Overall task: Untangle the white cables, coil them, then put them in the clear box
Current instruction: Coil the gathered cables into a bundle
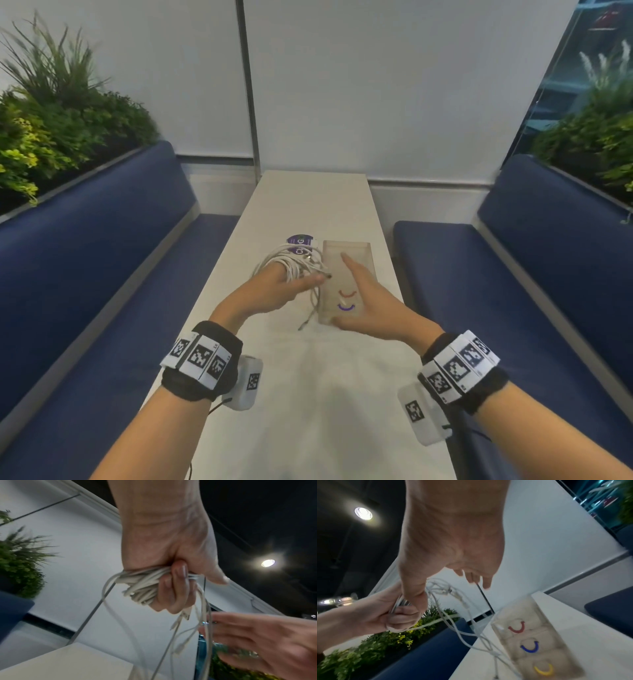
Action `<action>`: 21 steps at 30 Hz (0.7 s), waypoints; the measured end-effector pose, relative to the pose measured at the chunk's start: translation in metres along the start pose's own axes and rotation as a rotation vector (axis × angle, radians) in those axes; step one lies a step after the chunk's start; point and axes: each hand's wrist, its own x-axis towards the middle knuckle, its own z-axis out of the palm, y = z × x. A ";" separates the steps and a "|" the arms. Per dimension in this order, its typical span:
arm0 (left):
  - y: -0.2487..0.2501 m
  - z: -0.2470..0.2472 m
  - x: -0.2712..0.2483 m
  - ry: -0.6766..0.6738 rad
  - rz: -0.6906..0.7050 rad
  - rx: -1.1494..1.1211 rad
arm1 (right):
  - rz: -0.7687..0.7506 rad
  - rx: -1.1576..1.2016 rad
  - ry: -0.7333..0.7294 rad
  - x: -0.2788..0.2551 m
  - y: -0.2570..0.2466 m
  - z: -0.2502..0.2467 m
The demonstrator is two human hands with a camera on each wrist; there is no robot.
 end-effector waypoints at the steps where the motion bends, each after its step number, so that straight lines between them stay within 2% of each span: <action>1: 0.006 0.004 -0.001 -0.054 0.054 0.026 | -0.051 0.004 0.038 0.006 -0.007 0.001; 4: 0.014 0.011 -0.002 -0.163 0.114 0.174 | -0.140 -0.009 0.002 0.023 -0.018 -0.003; 6: 0.012 0.011 0.000 -0.192 0.095 0.329 | -0.113 0.143 -0.067 0.027 -0.019 -0.006; 9: 0.004 0.010 0.005 -0.121 0.020 0.629 | 0.013 0.346 -0.194 0.022 -0.018 -0.009; 12: -0.012 0.012 0.011 -0.062 -0.049 0.844 | 0.170 0.262 -0.170 0.016 -0.018 -0.008; 17: -0.020 0.028 0.018 0.088 -0.113 0.693 | 0.131 0.062 -0.077 0.016 -0.020 0.000; 21: -0.016 0.027 0.019 0.111 -0.129 0.613 | 0.232 0.216 -0.046 0.007 -0.015 0.002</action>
